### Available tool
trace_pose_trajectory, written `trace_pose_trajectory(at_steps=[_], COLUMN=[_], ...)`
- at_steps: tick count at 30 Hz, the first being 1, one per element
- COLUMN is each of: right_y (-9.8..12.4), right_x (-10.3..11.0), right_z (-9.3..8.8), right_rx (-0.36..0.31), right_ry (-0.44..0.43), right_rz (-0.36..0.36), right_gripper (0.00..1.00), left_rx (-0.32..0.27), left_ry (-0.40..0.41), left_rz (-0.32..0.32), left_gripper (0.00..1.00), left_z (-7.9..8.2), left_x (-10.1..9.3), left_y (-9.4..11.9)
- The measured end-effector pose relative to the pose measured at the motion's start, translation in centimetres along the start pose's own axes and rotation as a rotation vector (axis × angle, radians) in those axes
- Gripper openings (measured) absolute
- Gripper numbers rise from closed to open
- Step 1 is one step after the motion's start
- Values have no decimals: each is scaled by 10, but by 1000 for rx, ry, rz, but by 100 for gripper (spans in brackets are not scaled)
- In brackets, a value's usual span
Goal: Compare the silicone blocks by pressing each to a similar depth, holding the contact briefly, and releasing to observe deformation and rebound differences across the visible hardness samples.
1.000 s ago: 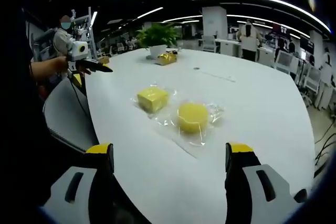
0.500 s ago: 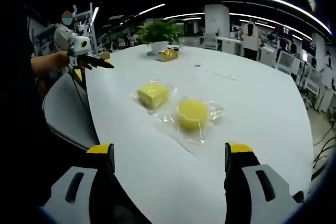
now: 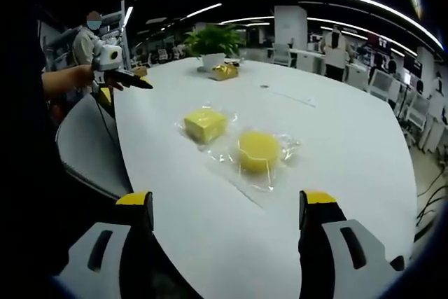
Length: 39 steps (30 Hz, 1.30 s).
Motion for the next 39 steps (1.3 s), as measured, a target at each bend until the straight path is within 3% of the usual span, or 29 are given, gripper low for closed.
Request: trace_pose_trajectory(at_steps=[5,9,14,17,21,27,30,34,39], right_y=[1,3,5,7,9,11,11,15,21], right_x=[1,0,1,-2,-5,-5,-5,-7,-9], right_z=[-2,-3,-6,-7,-9,-12,-14,-15,-17], right_rx=[3,0,9,8,5,7,6,13,2], right_ry=[-1,-5,-6,-7,-17,-24,-32,-31,-46], right_rz=[-2,-6,-10,-19,-26,-29,-29,-38,-50], right_gripper=[79,77,76,75,75,73,72,71,67], left_rx=[-10,67,64,42,63,42,57,65,54], left_ry=[20,90,216,231,269,392,502,504,624], left_rz=[5,32,0,-7,13,-4,5,12,3], left_gripper=[97,91,88,87,85,78,75,72,63], left_z=[1,-3,8,20,29,44,45,45,44], left_x=[4,16,21,29,46,62,77,90,102], left_y=[-5,-13,-24,-31,-44,-64,-81,-96,-113])
Point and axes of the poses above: the point that each gripper's makers call its tool centre point, and the gripper's own axes: y roughly backward along the fingers, x roughly to its left, z roughly out of its top, the point moved 3 cm from there along y, roughly backward along the fingers, and after that the axes turned 8 degrees about y, right-handed, at the moved point
